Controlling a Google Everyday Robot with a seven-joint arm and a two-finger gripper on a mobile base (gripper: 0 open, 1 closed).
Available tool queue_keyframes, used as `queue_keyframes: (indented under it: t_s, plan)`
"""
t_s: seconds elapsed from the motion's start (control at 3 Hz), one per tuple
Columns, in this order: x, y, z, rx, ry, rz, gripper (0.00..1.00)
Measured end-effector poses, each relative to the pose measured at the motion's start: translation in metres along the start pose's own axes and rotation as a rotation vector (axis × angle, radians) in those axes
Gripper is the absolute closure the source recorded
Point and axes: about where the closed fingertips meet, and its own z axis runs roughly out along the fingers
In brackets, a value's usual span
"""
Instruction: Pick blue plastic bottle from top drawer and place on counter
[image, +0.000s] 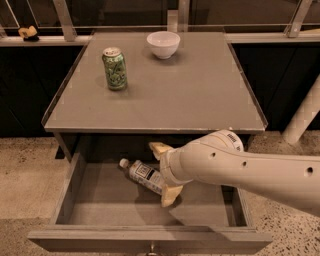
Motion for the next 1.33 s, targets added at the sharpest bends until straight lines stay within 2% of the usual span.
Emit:
queue_keyframes:
  t_s: [0.33, 0.67, 1.0, 1.33]
  plan:
    - [0.001, -0.012, 0.015, -0.020, 0.022, 0.006, 0.00]
    - [0.003, -0.024, 0.062, -0.113, 0.071, 0.049, 0.00]
    - [0.008, -0.016, 0.090, -0.126, 0.065, 0.053, 0.00]
    - [0.008, -0.016, 0.090, -0.126, 0.065, 0.053, 0.00]
